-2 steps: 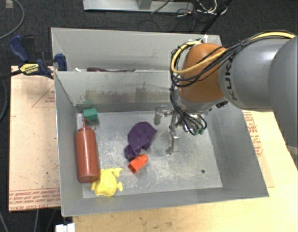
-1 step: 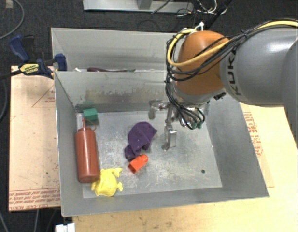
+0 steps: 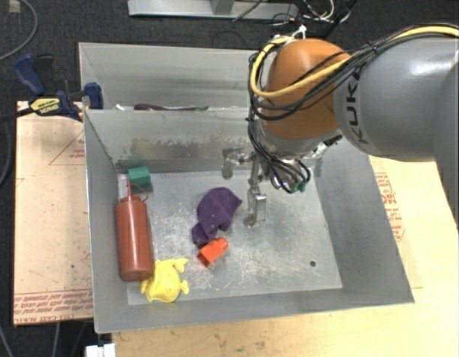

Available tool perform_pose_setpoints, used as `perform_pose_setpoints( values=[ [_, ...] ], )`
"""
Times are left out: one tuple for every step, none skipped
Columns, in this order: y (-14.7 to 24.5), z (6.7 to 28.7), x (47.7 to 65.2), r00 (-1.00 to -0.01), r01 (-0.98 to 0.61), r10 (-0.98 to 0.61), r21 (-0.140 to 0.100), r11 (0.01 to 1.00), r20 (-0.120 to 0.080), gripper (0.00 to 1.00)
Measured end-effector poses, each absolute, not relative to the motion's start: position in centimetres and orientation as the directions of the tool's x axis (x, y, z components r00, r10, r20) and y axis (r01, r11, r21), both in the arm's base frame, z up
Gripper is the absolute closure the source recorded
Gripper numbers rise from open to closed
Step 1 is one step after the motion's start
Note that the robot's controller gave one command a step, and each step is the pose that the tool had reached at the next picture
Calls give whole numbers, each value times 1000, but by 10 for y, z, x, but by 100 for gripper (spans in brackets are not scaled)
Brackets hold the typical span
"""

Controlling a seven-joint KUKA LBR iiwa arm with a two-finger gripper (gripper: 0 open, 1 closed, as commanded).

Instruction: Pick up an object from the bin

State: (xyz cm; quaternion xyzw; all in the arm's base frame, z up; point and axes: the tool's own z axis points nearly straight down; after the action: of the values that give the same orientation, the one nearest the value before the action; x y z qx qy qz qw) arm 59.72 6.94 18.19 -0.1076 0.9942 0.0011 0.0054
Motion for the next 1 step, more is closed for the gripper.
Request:
perform_pose_setpoints(
  values=[
    [64,123,593,-930,-369,-369,1,930,-15,0]
  ],
)
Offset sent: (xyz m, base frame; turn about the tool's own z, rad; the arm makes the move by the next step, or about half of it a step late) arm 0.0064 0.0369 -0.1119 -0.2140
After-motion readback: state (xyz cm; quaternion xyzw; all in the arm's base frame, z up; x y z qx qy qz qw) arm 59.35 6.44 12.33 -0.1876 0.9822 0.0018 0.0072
